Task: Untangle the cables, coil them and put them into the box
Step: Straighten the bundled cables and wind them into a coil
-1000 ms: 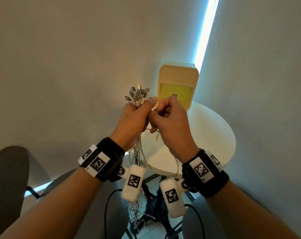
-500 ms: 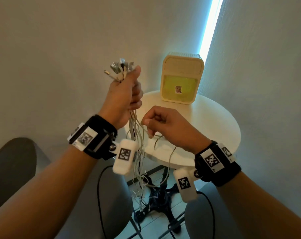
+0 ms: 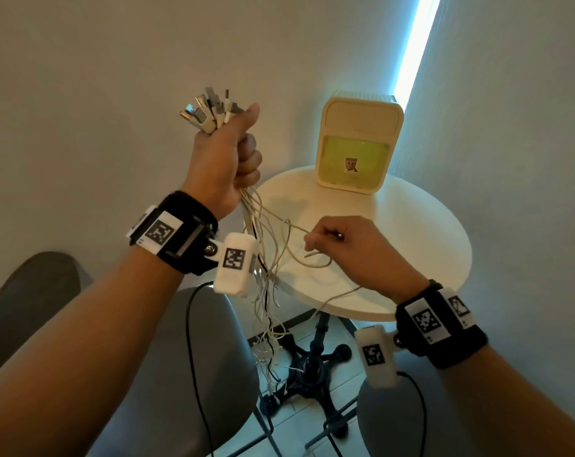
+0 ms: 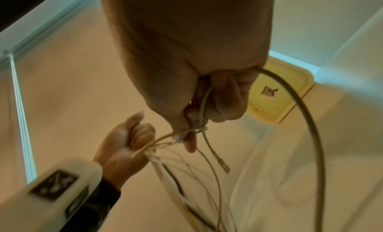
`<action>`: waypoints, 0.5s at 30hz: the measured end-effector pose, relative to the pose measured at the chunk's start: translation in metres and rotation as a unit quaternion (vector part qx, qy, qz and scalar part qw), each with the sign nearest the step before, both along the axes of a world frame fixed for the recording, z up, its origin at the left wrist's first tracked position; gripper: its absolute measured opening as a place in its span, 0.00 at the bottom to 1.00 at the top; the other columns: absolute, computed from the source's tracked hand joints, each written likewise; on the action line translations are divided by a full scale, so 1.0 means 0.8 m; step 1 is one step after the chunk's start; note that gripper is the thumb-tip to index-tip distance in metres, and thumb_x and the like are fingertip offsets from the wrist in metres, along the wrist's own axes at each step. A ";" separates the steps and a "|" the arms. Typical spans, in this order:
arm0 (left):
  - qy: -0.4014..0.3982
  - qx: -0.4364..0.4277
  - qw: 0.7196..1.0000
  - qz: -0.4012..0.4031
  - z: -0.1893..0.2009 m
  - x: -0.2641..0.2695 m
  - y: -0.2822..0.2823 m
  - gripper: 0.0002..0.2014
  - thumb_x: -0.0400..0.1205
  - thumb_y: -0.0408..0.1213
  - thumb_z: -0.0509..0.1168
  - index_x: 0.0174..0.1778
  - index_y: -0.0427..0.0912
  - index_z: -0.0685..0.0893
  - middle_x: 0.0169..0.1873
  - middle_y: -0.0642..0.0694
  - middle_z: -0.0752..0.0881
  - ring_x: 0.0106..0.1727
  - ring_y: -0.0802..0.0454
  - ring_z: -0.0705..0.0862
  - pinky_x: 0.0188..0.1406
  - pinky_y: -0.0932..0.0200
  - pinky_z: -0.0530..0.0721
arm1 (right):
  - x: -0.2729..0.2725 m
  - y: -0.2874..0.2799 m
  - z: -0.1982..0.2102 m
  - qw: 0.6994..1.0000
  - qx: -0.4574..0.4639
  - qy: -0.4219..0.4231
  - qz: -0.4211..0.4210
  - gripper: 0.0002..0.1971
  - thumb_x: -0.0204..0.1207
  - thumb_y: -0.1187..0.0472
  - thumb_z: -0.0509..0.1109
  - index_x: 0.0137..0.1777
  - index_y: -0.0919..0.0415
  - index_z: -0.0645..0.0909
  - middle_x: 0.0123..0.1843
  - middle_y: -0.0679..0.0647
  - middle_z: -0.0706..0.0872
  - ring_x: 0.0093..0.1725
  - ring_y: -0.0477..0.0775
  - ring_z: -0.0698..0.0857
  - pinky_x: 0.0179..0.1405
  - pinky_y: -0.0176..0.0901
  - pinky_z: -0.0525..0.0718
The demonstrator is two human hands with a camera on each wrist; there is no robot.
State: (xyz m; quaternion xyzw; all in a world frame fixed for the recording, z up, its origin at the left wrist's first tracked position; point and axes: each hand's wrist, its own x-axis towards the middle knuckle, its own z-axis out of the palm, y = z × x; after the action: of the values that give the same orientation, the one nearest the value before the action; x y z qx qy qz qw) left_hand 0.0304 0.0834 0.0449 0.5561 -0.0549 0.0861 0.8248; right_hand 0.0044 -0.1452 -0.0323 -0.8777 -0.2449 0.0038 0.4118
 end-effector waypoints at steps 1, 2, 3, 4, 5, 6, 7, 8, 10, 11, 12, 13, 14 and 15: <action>0.003 0.006 1.000 -0.007 -0.002 0.001 0.000 0.26 0.91 0.43 0.69 0.32 0.53 0.61 0.22 0.52 0.58 0.21 0.55 0.54 0.16 0.63 0.57 | -0.002 -0.006 0.003 0.999 -0.031 0.023 0.018 0.11 0.85 0.47 0.74 0.43 0.50 0.90 0.40 0.51 0.92 0.37 0.56 0.86 0.45 0.53 0.86; 0.006 0.012 1.000 -0.013 -0.006 0.003 -0.002 0.27 0.91 0.44 0.68 0.32 0.53 0.59 0.22 0.52 0.57 0.21 0.54 0.53 0.17 0.63 0.56 | -0.006 -0.008 0.004 0.995 -0.067 0.057 0.050 0.10 0.83 0.48 0.76 0.43 0.50 0.90 0.38 0.49 0.91 0.34 0.53 0.85 0.42 0.52 0.85; 0.008 0.014 1.000 -0.019 -0.009 0.005 -0.005 0.28 0.91 0.45 0.68 0.32 0.53 0.58 0.22 0.51 0.57 0.21 0.54 0.53 0.17 0.63 0.56 | -0.012 -0.008 0.007 0.988 -0.095 0.089 0.079 0.09 0.82 0.49 0.78 0.44 0.51 0.89 0.36 0.48 0.89 0.32 0.49 0.84 0.40 0.50 0.85; 0.010 0.014 1.000 -0.025 -0.012 0.006 -0.009 0.28 0.91 0.45 0.69 0.32 0.53 0.57 0.22 0.51 0.57 0.21 0.54 0.53 0.17 0.63 0.56 | -0.016 -0.008 0.009 0.985 -0.107 0.096 0.091 0.08 0.82 0.50 0.79 0.46 0.52 0.87 0.37 0.47 0.89 0.31 0.47 0.85 0.39 0.47 0.85; 0.013 0.011 0.999 -0.030 -0.015 0.008 -0.012 0.28 0.91 0.46 0.69 0.33 0.53 0.56 0.22 0.51 0.56 0.21 0.54 0.53 0.17 0.63 0.55 | -0.015 -0.007 0.012 0.989 -0.099 0.074 0.080 0.08 0.82 0.51 0.79 0.49 0.53 0.85 0.41 0.46 0.89 0.33 0.46 0.86 0.39 0.44 0.85; 0.015 0.008 0.999 -0.037 -0.016 0.009 -0.016 0.29 0.91 0.46 0.69 0.33 0.53 0.55 0.23 0.51 0.56 0.21 0.54 0.53 0.17 0.63 0.55 | -0.011 -0.006 0.015 0.995 -0.077 0.027 0.052 0.08 0.82 0.53 0.79 0.53 0.53 0.83 0.46 0.45 0.88 0.36 0.47 0.87 0.41 0.42 0.83; 0.017 0.004 0.999 -0.046 -0.017 0.009 -0.020 0.29 0.91 0.46 0.68 0.33 0.53 0.55 0.23 0.51 0.56 0.21 0.54 0.53 0.17 0.63 0.55 | -0.007 -0.003 0.018 0.998 -0.054 -0.012 0.030 0.11 0.82 0.55 0.79 0.58 0.52 0.82 0.52 0.44 0.87 0.39 0.48 0.87 0.43 0.41 0.83; 0.017 0.001 0.998 -0.055 -0.016 0.009 -0.023 0.28 0.91 0.46 0.68 0.32 0.53 0.56 0.23 0.52 0.56 0.21 0.54 0.53 0.16 0.63 0.55 | -0.003 0.002 0.022 0.999 -0.034 -0.027 0.030 0.15 0.81 0.57 0.79 0.65 0.51 0.80 0.58 0.44 0.86 0.41 0.50 0.87 0.43 0.41 0.84; 0.013 -0.003 0.998 -0.069 -0.012 0.008 -0.030 0.28 0.91 0.46 0.68 0.32 0.53 0.57 0.23 0.52 0.56 0.21 0.55 0.54 0.16 0.63 0.55 | 0.000 0.018 0.022 0.997 -0.015 0.015 0.078 0.22 0.82 0.60 0.79 0.73 0.50 0.78 0.63 0.46 0.86 0.41 0.50 0.90 0.39 0.41 0.87; 0.011 -0.005 0.997 -0.074 -0.010 0.008 -0.033 0.28 0.91 0.46 0.68 0.32 0.53 0.57 0.23 0.52 0.56 0.21 0.55 0.53 0.16 0.63 0.55 | 0.000 0.024 0.018 0.994 -0.005 0.047 0.099 0.21 0.82 0.61 0.78 0.72 0.52 0.79 0.60 0.49 0.89 0.40 0.51 0.91 0.35 0.43 0.88; 0.009 -0.006 0.997 -0.078 -0.009 0.009 -0.035 0.28 0.91 0.46 0.68 0.32 0.53 0.57 0.23 0.52 0.56 0.21 0.55 0.53 0.16 0.63 0.55 | 0.000 0.028 0.014 0.992 0.010 0.065 0.105 0.17 0.83 0.62 0.78 0.69 0.54 0.80 0.54 0.52 0.91 0.38 0.52 0.91 0.33 0.46 0.89; 0.008 -0.006 0.997 -0.076 -0.008 0.009 -0.034 0.28 0.91 0.46 0.68 0.32 0.53 0.57 0.22 0.52 0.56 0.21 0.55 0.53 0.16 0.63 0.55 | 0.001 0.027 0.012 0.993 0.026 0.066 0.097 0.13 0.83 0.63 0.77 0.65 0.55 0.82 0.48 0.54 0.92 0.36 0.52 0.90 0.31 0.49 0.90; 0.008 -0.003 0.997 -0.071 -0.008 0.010 -0.031 0.28 0.91 0.46 0.68 0.32 0.53 0.57 0.22 0.52 0.56 0.21 0.55 0.53 0.16 0.63 0.55 | 0.003 0.024 0.013 0.994 0.043 0.055 0.082 0.09 0.83 0.63 0.77 0.61 0.56 0.84 0.44 0.55 0.92 0.34 0.51 0.88 0.30 0.52 0.90; 0.009 0.002 0.998 -0.063 -0.009 0.010 -0.028 0.28 0.91 0.45 0.69 0.32 0.53 0.58 0.22 0.52 0.57 0.21 0.55 0.53 0.17 0.63 0.55 | 0.006 0.017 0.014 0.996 0.060 0.039 0.059 0.06 0.83 0.63 0.76 0.57 0.57 0.85 0.42 0.56 0.92 0.33 0.50 0.87 0.29 0.55 0.90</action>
State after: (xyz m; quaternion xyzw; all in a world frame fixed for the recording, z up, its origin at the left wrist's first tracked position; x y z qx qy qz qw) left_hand 0.0386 0.0611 0.0378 0.5541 -0.0826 0.0289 0.8279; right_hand 0.0095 -0.1314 -0.0215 -0.8345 -0.2799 0.0480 0.4721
